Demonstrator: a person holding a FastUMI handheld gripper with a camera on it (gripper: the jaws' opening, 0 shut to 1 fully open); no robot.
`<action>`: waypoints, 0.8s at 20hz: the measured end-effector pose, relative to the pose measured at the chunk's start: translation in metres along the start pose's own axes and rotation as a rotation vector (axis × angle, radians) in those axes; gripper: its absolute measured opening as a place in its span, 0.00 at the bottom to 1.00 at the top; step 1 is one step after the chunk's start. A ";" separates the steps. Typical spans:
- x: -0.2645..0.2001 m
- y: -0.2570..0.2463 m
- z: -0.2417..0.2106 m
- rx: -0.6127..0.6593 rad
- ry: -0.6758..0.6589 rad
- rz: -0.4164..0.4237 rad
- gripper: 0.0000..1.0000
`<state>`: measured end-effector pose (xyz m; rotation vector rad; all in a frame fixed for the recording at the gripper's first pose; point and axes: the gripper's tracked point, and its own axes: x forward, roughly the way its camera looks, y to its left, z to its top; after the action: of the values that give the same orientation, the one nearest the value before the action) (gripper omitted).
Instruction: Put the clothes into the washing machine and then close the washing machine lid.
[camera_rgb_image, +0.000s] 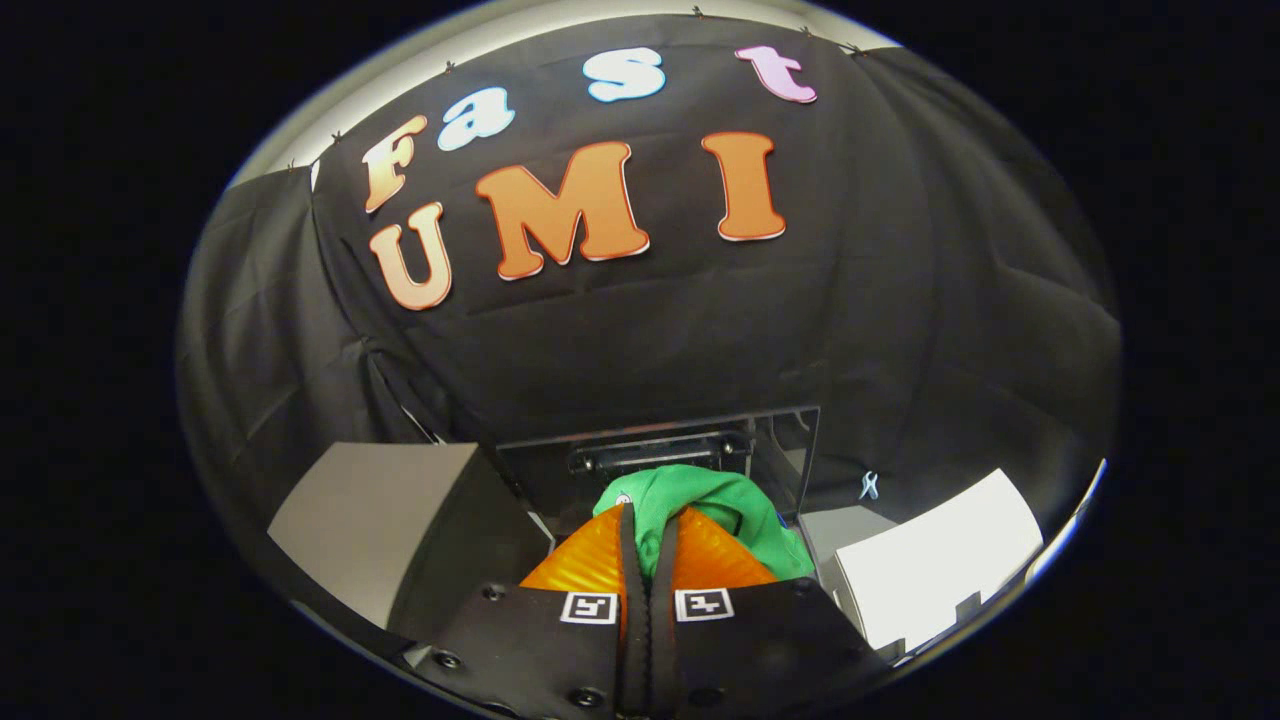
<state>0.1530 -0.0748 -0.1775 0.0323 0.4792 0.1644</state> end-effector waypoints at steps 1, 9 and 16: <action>0.010 -0.003 -0.013 -0.001 0.022 0.007 0.07; 0.085 -0.023 -0.112 -0.028 0.184 0.046 0.08; 0.132 -0.026 -0.171 -0.059 0.238 0.054 0.08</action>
<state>0.1932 -0.0800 -0.3909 -0.0323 0.7114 0.2364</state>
